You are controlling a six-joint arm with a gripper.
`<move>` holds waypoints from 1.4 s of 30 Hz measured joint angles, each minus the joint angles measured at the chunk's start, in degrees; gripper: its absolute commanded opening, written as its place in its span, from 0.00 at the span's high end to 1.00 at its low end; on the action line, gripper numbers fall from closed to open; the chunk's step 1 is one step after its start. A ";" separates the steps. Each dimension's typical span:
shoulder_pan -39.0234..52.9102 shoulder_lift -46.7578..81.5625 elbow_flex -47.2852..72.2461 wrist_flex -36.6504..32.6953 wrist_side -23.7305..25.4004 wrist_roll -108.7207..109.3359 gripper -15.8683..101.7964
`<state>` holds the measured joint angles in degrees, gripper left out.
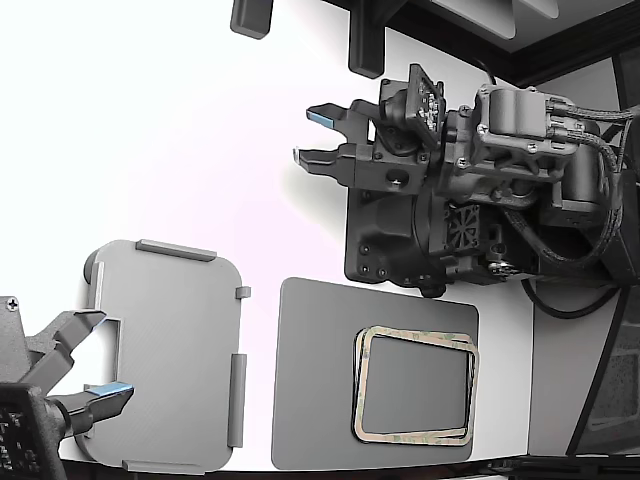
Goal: Move top rectangular frame to the holder.
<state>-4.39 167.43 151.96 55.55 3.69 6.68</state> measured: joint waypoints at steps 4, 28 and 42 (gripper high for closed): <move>0.00 -4.13 -3.96 -0.09 0.00 0.09 0.02; 26.46 -30.50 -37.35 22.15 -2.02 -18.02 0.02; 54.32 -47.55 -46.23 33.05 1.67 -19.07 0.03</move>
<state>49.92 119.88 105.73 88.59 5.36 -12.39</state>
